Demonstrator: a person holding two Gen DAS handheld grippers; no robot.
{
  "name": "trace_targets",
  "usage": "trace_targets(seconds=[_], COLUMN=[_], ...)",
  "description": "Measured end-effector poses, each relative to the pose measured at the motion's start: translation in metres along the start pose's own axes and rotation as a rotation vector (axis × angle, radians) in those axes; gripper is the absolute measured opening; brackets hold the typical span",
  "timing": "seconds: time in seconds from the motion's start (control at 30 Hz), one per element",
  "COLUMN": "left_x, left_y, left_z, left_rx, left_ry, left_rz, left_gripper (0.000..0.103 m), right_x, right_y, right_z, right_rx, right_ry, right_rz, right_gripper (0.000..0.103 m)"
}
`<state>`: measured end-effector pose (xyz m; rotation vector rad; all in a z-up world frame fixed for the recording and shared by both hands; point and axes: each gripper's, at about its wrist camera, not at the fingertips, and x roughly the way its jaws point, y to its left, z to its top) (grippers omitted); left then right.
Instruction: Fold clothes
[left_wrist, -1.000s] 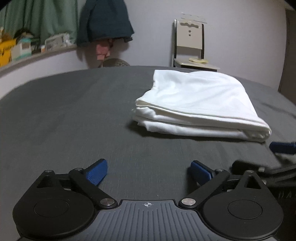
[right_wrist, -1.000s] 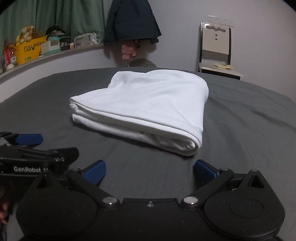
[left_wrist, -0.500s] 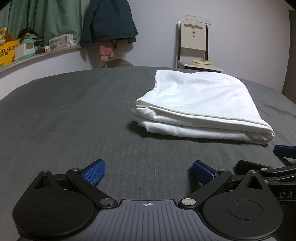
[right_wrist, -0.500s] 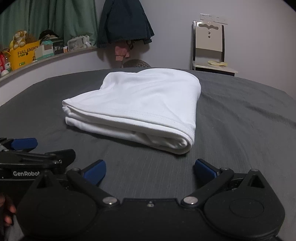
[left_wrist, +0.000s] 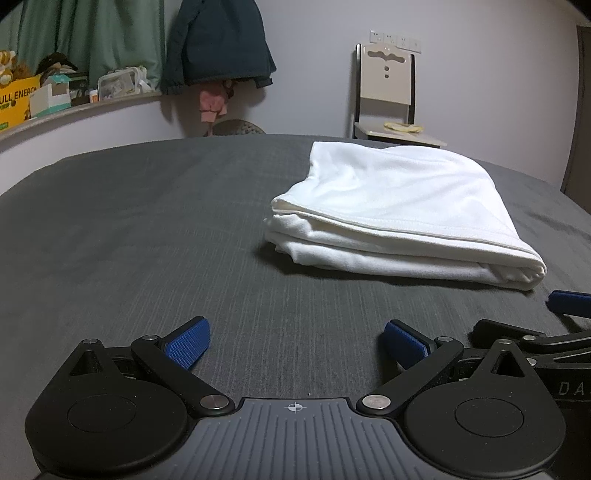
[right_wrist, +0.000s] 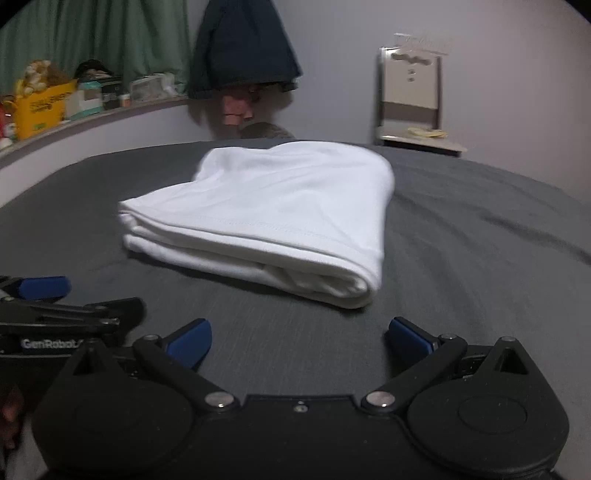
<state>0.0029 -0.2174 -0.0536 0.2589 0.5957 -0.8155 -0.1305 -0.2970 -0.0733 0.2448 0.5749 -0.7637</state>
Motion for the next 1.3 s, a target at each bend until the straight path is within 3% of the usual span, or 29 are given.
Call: trace_targets(seconds=[0.17, 0.3, 1.3], left_x=[0.001, 0.003, 0.003], left_y=[0.0, 0.0, -0.002], left_z=[0.0, 0.0, -0.001], left_rx=[-0.004, -0.007, 0.003], left_ry=[0.001, 0.002, -0.001], left_rz=[-0.003, -0.006, -0.002], left_gripper=[0.103, 0.103, 0.103], right_x=[0.003, 0.002, 0.004], right_y=[-0.011, 0.005, -0.003], right_z=[-0.001, -0.002, -0.001], right_rx=[0.065, -0.036, 0.005], right_ry=[0.011, 0.003, 0.014], right_rz=[-0.043, -0.004, 0.018], right_gripper=[0.103, 0.103, 0.103])
